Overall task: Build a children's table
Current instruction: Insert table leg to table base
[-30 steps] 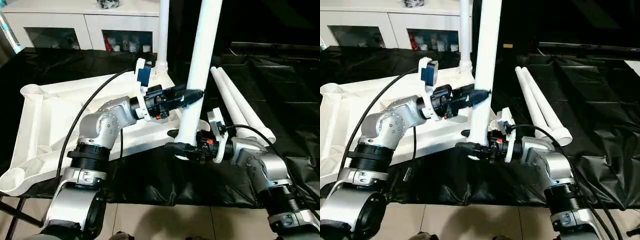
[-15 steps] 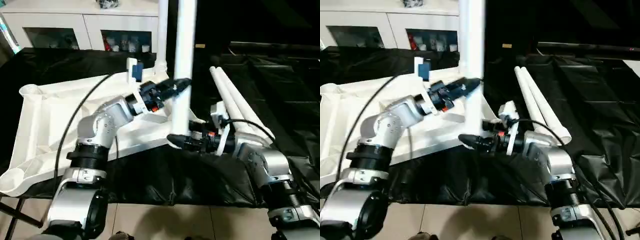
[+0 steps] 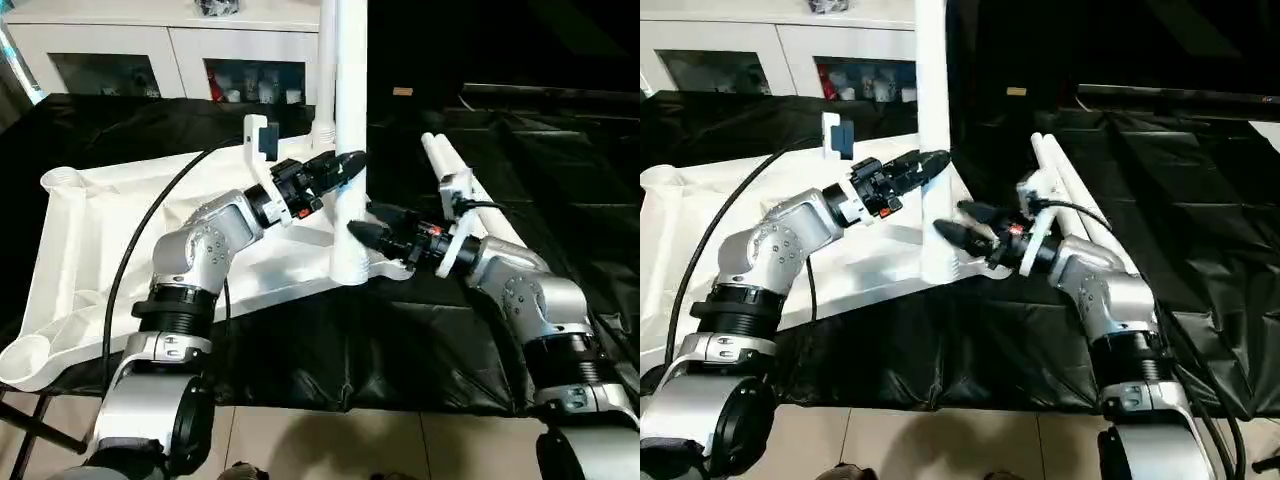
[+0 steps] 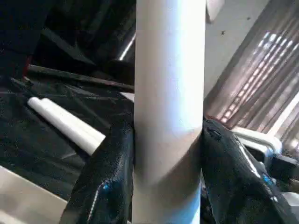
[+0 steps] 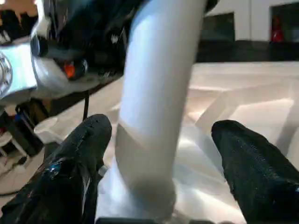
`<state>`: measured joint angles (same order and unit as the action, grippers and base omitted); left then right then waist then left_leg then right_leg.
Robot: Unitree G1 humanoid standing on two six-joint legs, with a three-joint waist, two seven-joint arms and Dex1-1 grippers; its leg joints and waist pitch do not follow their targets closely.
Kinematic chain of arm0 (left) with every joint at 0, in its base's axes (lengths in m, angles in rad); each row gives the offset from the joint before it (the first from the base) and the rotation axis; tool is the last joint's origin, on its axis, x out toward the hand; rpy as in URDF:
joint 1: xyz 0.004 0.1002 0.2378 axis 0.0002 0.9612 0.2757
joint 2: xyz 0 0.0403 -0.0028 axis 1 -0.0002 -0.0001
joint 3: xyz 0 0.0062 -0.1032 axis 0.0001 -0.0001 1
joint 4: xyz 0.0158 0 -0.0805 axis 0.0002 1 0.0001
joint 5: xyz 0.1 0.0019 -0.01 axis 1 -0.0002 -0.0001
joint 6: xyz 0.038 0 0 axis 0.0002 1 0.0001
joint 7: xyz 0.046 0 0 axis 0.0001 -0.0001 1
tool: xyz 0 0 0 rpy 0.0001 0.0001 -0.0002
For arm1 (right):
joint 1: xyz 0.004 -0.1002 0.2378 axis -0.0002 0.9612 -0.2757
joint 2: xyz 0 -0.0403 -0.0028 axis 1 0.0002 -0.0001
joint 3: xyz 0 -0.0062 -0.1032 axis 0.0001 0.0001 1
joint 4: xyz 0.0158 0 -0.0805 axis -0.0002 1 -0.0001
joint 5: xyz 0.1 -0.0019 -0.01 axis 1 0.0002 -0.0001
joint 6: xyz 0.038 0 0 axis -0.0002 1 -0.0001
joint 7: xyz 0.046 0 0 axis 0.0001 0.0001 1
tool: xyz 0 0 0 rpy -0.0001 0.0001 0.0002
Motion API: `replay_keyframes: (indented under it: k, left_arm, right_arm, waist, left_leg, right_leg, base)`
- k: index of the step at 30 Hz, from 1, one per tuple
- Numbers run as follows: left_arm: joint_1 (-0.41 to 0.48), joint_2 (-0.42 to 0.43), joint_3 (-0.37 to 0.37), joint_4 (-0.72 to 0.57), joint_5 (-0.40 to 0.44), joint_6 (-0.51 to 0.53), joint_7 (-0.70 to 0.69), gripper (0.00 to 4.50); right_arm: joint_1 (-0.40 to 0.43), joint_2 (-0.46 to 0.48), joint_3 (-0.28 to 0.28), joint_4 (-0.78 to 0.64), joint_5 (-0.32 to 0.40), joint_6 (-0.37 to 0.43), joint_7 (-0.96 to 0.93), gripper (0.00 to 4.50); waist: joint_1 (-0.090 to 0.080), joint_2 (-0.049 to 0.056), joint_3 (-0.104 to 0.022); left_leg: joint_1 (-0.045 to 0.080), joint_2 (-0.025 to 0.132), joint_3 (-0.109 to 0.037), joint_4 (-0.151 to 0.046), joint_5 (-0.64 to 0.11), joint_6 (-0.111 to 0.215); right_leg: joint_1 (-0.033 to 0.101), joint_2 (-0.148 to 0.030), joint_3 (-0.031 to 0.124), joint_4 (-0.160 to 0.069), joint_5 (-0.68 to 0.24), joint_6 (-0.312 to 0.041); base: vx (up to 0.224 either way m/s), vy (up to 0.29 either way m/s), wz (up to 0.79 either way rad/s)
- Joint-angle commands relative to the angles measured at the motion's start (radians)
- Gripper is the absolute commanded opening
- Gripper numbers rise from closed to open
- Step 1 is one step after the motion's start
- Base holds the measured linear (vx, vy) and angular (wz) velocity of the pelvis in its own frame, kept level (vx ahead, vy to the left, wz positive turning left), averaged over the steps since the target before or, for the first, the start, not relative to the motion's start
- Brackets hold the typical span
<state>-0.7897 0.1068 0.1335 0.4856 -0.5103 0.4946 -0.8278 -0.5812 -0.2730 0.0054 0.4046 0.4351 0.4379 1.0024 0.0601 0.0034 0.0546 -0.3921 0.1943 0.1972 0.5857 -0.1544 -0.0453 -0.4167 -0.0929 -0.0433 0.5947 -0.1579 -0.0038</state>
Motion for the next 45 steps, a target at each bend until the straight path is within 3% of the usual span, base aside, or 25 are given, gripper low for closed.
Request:
replay_keyframes:
  k: [1, 4, 9, 11, 14, 15, 22, 26, 31, 37, 40, 42, 45]
  left_arm:
    - [-0.024, -0.002, -0.014, -0.013, 0.02, -0.021, 0.016, 1.85]
    - [-0.025, -0.008, -0.033, -0.019, 0.063, -0.069, 0.062, 1.85]
    - [-0.017, -0.023, -0.056, -0.056, 0.115, -0.105, 0.132, 1.85]
    - [-0.015, -0.027, -0.071, -0.071, 0.139, -0.124, 0.156, 1.85]
    - [-0.015, -0.039, -0.082, -0.087, 0.169, -0.147, 0.209, 1.85]
    - [-0.015, -0.039, -0.082, -0.087, 0.169, -0.147, 0.209, 1.85]
    - [-0.017, -0.048, -0.1, -0.095, 0.209, -0.169, 0.262, 1.85]
    - [-0.017, -0.039, -0.107, -0.086, 0.23, -0.175, 0.279, 1.85]
    - [-0.019, -0.04, -0.1, -0.085, 0.229, -0.174, 0.291, 1.85]
    - [-0.028, -0.041, -0.082, -0.079, 0.23, -0.178, 0.327, 1.85]
    - [-0.027, -0.038, -0.078, -0.085, 0.192, -0.125, 0.283, 2.55]
    - [-0.03, -0.05, -0.045, -0.085, 0.142, -0.109, 0.268, 2.6]
    - [-0.037, -0.044, -0.016, -0.075, 0.059, -0.061, 0.178, 2.92]
  right_arm:
    - [-0.019, 0.005, 0.01, -0.014, -0.018, 0.013, -0.019, 3.9]
    - [-0.04, 0.033, 0.033, 0.005, -0.064, 0.002, -0.105, 3.9]
    - [-0.084, 0.083, 0.026, 0.067, -0.123, -0.03, -0.259, 3.9]
    - [-0.099, 0.096, 0.033, 0.085, -0.146, -0.044, -0.295, 3.56]
    - [-0.111, 0.126, 0.039, 0.089, -0.16, -0.055, -0.324, 3.5]
    - [-0.111, 0.126, 0.039, 0.089, -0.16, -0.055, -0.324, 3.3]
    - [-0.135, 0.17, 0.05, 0.113, -0.174, -0.082, -0.364, 2.68]
    - [-0.143, 0.178, 0.045, 0.118, -0.176, -0.095, -0.365, 2.32]
    - [-0.137, 0.177, 0.047, 0.11, -0.179, -0.102, -0.351, 1.99]
    - [-0.126, 0.172, 0.04, 0.111, -0.158, -0.121, -0.301, 1.92]
    - [-0.115, 0.164, 0.037, 0.094, -0.134, -0.124, -0.253, 1.91]
    - [-0.103, 0.156, 0.036, 0.071, -0.112, -0.119, -0.208, 1.91]
    - [-0.074, 0.138, 0.046, 0.013, -0.069, -0.103, -0.112, 1.9]
  waist:
    - [0.002, -0.014, -0.076]
    - [0.0, -0.012, -0.076]
    - [-0.004, -0.011, -0.076]
    - [-0.005, -0.009, -0.078]
    - [-0.003, -0.011, -0.078]
    - [-0.003, -0.01, -0.078]
    - [-0.006, -0.01, -0.076]
    - [-0.006, -0.009, -0.078]
    - [-0.005, -0.008, -0.078]
    - [-0.005, -0.007, -0.078]
    - [-0.004, -0.007, -0.079]
    - [-0.002, -0.004, -0.079]
    - [0.0, -0.008, -0.079]
  left_leg:
    - [0.021, 0.022, -0.009, -0.057, -0.194, 0.051]
    - [0.022, 0.024, -0.011, -0.059, -0.197, 0.039]
    - [0.022, 0.023, -0.01, -0.059, -0.199, 0.024]
    - [0.022, 0.023, -0.009, -0.058, -0.191, 0.026]
    - [0.022, 0.024, -0.009, -0.058, -0.188, 0.034]
    - [0.022, 0.025, -0.009, -0.058, -0.189, 0.034]
    - [0.023, 0.023, -0.01, -0.059, -0.215, 0.022]
    - [0.022, 0.022, -0.01, -0.058, -0.196, 0.028]
    - [0.022, 0.023, -0.009, -0.058, -0.192, 0.031]
    - [0.023, 0.023, -0.009, -0.058, -0.209, 0.029]
    - [0.023, 0.022, -0.009, -0.057, -0.201, 0.033]
    - [0.022, 0.021, -0.009, -0.055, -0.196, 0.042]
    - [0.02, 0.02, -0.008, -0.054, -0.186, 0.06]
  right_leg:
    - [0.056, -0.035, 0.021, -0.065, -0.223, -0.206]
    - [0.054, -0.035, 0.021, -0.065, -0.235, -0.197]
    - [0.054, -0.035, 0.023, -0.064, -0.225, -0.196]
    - [0.052, -0.035, 0.023, -0.061, -0.198, -0.201]
    - [0.054, -0.034, 0.024, -0.059, -0.181, -0.201]
    - [0.053, -0.034, 0.024, -0.059, -0.18, -0.201]
    - [0.051, -0.035, 0.024, -0.064, -0.228, -0.186]
    - [0.054, -0.033, 0.024, -0.059, -0.179, -0.19]
    - [0.053, -0.034, 0.024, -0.058, -0.172, -0.198]
    - [0.054, -0.034, 0.024, -0.06, -0.184, -0.199]
    - [0.055, -0.033, 0.024, -0.057, -0.165, -0.205]
    - [0.056, -0.033, 0.023, -0.056, -0.153, -0.215]
    - [0.058, -0.033, 0.022, -0.055, -0.134, -0.225]
  base:
    - [0.0, 0.0, 0.0]
    - [0.0, 0.0, 0.0]
    - [0.0, 0.0, 0.0]
    - [0.0, 0.0, 0.0]
    - [0.0, 0.0, 0.0]
    - [0.0, 0.0, 0.0]
    - [0.0, 0.0, 0.0]
    - [0.0, 0.0, 0.0]
    - [0.0, 0.0, 0.0]
    - [0.0, 0.0, 0.0]
    - [0.0, 0.0, 0.0]
    - [0.0, 0.0, 0.0]
    - [0.0, 0.0, 0.0]
